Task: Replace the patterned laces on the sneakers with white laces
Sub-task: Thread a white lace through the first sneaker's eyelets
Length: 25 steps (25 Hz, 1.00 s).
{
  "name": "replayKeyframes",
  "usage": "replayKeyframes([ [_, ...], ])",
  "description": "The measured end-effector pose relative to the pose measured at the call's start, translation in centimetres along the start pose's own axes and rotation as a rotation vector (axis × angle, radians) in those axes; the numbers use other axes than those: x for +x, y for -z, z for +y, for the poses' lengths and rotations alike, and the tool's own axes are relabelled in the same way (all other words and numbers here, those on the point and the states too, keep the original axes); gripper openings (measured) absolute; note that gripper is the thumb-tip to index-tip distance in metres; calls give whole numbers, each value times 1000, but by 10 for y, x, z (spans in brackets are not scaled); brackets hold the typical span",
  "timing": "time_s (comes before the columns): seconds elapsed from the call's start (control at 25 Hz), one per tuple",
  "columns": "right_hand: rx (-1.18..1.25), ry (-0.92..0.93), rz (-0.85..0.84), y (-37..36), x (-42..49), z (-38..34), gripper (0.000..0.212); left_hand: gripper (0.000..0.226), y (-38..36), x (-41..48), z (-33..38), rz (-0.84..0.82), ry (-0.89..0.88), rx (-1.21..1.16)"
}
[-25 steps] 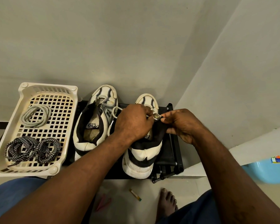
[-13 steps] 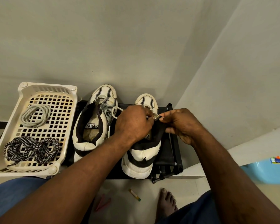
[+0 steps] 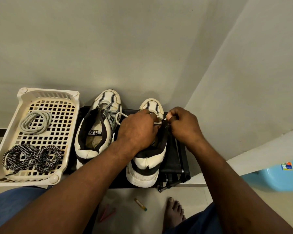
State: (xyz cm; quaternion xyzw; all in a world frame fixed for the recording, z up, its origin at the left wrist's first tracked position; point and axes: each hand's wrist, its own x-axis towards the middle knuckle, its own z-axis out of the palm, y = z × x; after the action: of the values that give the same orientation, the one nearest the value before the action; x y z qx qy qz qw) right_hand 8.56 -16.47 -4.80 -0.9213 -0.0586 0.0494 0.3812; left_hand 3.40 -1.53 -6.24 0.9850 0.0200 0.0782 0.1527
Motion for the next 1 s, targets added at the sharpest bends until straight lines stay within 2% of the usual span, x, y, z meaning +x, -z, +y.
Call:
replayKeyframes([
  [0.04, 13, 29, 114, 2, 2, 0, 15, 29, 0, 0, 0, -6, -12, 21],
  [0.08, 174, 9, 199, 7, 4, -2, 16, 29, 1, 0, -1, -13, -18, 32],
  [0.12, 480, -58, 233, 14, 6, -4, 17, 29, 1, 0, -1, -12, -23, 36],
  [0.2, 1074, -162, 150, 23, 6, -10, 20, 30, 2, 0, -2, 7, -30, 39],
  [0.24, 1125, -145, 134, 25, 5, -13, 20, 32, 3, -1, -3, 21, -30, 38],
  [0.28, 1001, -98, 158, 24, 3, -13, 19, 35, 3, -1, -3, 37, -24, 36],
  [0.36, 497, 36, 211, 18, 4, -8, 14, 45, 5, -2, -4, 57, 15, 43],
  [0.4, 259, 109, 179, 14, 3, -5, 13, 51, 6, -3, -5, 55, 44, 53],
  [0.48, -71, 146, -19, 7, 2, -1, 13, 57, 7, -4, -8, 48, 104, 65],
  [0.56, -244, 60, -199, 5, 1, -1, 24, 60, 8, -6, -12, 53, 163, 66],
  [0.68, -173, 33, -265, 13, 2, -3, 37, 65, 8, -7, -15, 53, 199, 60],
  [0.76, 104, 46, -228, 19, 1, -4, 37, 70, 7, -7, -18, 57, 207, 40],
  [0.84, 697, 72, -147, 28, 1, -5, 24, 76, 8, -6, -20, 62, 211, 36],
  [0.92, 1354, 115, -179, 43, 2, -7, 15, 78, 8, -6, -19, 46, 230, 26],
  [0.96, 1555, 134, -212, 51, 3, -8, 16, 78, 8, -6, -18, 31, 241, 14],
  [1.0, 1638, 129, -235, 55, 2, -9, 18, 77, 7, -6, -16, 13, 246, 3],
])
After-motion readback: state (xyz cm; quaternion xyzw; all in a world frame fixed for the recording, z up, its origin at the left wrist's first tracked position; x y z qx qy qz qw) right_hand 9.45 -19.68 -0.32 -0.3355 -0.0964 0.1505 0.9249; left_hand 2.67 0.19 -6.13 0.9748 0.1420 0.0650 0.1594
